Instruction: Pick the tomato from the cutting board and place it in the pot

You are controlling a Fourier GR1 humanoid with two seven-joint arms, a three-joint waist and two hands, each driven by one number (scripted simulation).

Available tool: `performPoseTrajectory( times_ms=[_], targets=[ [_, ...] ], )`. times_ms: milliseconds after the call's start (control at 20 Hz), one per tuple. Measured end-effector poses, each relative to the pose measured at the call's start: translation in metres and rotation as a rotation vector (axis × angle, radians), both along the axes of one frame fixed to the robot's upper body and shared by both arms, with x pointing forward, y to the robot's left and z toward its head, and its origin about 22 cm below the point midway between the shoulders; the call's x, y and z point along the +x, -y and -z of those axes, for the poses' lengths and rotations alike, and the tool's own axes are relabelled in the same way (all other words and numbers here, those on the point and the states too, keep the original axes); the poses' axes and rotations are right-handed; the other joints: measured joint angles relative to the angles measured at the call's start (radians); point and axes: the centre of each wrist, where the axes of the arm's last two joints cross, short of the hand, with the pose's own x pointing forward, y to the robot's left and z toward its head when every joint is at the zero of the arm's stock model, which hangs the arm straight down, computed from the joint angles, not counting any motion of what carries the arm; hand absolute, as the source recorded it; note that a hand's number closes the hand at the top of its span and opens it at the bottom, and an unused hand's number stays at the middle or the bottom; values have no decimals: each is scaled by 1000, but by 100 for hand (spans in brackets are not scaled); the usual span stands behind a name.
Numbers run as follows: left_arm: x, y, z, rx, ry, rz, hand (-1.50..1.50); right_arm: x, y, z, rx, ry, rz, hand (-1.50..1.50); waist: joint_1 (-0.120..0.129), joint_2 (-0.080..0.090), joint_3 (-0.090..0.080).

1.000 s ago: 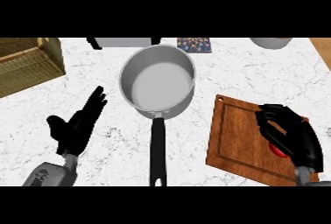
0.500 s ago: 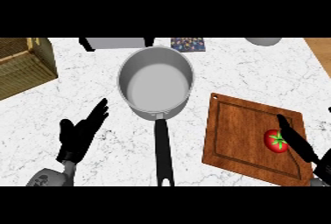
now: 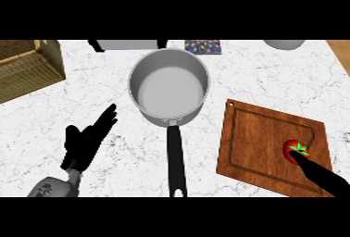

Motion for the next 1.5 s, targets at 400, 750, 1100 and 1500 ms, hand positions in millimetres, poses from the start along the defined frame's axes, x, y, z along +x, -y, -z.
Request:
performPoseTrajectory(
  times_ms=[400,750,1100,1500],
  targets=[
    [0,3,1,-9,4,24,0,14,0,-38,180,-208,2,-150,18,2,3],
    [-1,5,3,-10,8,21,0,27,2,-14,251,-467,-80,-150,19,2,6],
    [2,0,3,-6,-1,17,0,17,15,16,223,-507,-61,-150,13,0,7],
    [0,-6,0,-5,-6,15,0,-2,37,37,255,-430,-77,-150,11,1,6]
  ],
)
